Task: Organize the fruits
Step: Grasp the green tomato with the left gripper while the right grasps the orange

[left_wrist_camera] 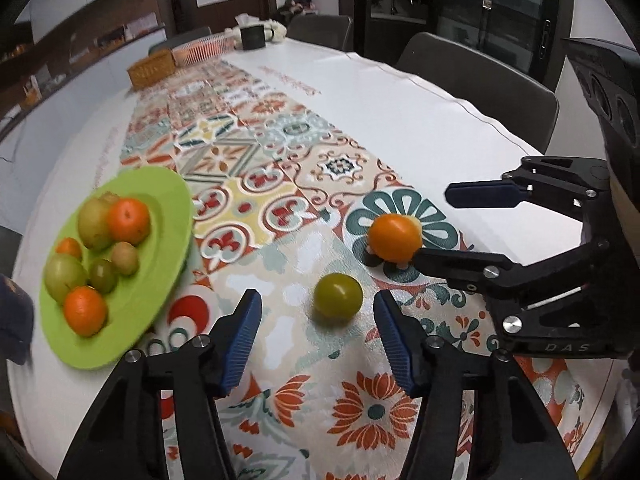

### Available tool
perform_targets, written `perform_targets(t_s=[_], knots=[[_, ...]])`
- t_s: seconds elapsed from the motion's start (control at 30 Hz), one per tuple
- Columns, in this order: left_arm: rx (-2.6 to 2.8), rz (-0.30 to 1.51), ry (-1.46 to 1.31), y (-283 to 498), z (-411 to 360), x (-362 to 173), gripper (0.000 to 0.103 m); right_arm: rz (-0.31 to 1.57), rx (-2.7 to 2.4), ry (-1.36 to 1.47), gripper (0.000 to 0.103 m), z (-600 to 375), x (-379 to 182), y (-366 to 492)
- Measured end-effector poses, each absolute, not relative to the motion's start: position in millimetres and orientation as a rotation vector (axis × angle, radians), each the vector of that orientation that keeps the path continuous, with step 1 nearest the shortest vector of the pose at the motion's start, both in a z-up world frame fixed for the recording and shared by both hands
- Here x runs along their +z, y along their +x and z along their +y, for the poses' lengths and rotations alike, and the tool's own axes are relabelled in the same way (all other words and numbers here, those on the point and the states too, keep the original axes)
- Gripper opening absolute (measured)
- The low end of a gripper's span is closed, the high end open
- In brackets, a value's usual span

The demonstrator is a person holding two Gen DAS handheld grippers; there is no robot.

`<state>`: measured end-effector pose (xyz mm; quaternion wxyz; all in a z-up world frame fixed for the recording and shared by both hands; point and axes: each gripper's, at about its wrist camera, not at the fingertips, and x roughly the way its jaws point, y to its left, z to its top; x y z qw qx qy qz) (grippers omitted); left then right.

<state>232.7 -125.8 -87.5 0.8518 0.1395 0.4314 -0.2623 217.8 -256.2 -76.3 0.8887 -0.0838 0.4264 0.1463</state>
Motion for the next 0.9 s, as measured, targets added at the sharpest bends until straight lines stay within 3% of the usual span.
perform_targets(t_s=[0.67,0.9], knots=[[-0.556,0.995,0.217,251.7,-136.9,-107.4,0.030,0.964,0.344,-0.107,0.037,-252.0,-101.9,246.4],[-0.509,0.996,0.150,248.1,-123.2,-101.5,0.030,0.963,0.336,-0.069,0.033,-252.2,-101.2,243.7]])
